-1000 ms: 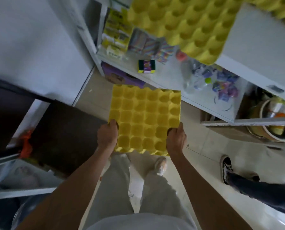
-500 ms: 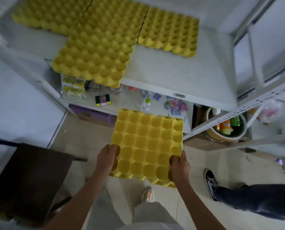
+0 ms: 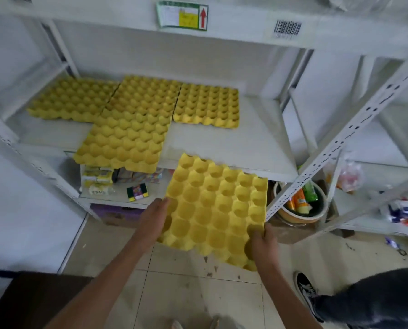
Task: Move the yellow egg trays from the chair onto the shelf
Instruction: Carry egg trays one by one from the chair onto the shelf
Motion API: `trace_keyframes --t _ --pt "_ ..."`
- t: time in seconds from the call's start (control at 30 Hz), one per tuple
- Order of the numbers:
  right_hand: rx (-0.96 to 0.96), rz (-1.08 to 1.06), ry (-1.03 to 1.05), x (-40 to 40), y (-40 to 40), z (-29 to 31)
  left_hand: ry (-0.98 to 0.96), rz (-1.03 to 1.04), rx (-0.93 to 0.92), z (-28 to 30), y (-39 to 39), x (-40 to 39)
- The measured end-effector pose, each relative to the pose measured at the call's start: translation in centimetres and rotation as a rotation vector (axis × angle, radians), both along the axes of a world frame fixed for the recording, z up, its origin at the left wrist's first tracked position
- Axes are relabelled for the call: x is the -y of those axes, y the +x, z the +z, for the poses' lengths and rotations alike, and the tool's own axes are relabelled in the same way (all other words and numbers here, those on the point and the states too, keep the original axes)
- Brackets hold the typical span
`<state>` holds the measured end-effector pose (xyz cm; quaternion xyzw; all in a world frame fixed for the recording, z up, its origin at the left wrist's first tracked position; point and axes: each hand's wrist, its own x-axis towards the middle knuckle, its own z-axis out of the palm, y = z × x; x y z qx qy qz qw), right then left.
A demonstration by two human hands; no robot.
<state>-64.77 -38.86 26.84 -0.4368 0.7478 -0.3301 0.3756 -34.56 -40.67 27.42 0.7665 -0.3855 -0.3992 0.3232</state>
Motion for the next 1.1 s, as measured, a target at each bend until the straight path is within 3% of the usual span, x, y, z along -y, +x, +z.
trace_keyframes --t 0.2,0.33,0.57,0.67,0.93,1.1 --pt "-0.044 0.023 -0.074 6.4 1.5 2.5 -0.092 -0.113 0.108 2.6 1.4 4.2" --pt "-0.077 0.012 -0.089 11.5 2.0 2.8 -0.105 -0.144 0.499 3.3 2.7 7.5" --pt "-0.196 0.071 -0.098 20.1 3.1 0.3 -0.153 -0.111 0.757 3.5 3.8 14.2" --pt "-0.290 0.106 -0.093 23.8 3.6 -0.9 -0.089 -0.193 0.895 2.9 4.8 17.4" --pt "-0.306 0.114 -0.128 27.3 5.3 -1.8 0.021 -0.357 1.091 1.5 4.8 22.3" --pt "-0.325 0.102 -0.178 27.0 5.7 -2.4 -0.064 -0.384 1.145 1.0 6.1 22.5"
